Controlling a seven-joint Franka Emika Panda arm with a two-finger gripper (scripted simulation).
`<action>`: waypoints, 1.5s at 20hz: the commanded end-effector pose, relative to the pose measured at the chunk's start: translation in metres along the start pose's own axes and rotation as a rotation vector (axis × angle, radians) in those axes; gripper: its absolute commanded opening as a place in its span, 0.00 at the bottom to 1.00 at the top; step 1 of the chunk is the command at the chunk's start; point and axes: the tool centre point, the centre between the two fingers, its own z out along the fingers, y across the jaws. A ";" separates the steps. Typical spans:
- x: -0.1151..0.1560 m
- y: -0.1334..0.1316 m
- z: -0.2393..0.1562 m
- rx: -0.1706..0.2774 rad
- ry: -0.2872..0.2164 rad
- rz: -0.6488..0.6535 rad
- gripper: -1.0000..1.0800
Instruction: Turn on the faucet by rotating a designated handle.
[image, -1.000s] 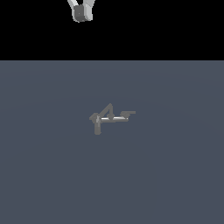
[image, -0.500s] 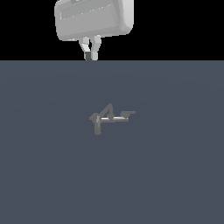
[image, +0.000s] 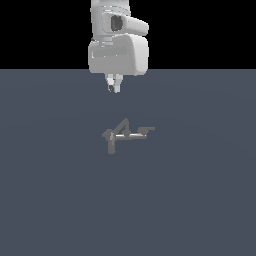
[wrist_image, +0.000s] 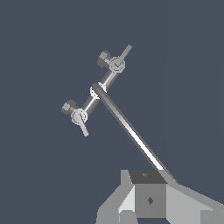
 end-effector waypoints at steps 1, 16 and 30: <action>0.015 -0.007 0.015 0.002 0.002 0.057 0.00; 0.116 -0.032 0.110 0.006 0.010 0.418 0.00; 0.188 -0.027 0.170 0.013 0.012 0.661 0.00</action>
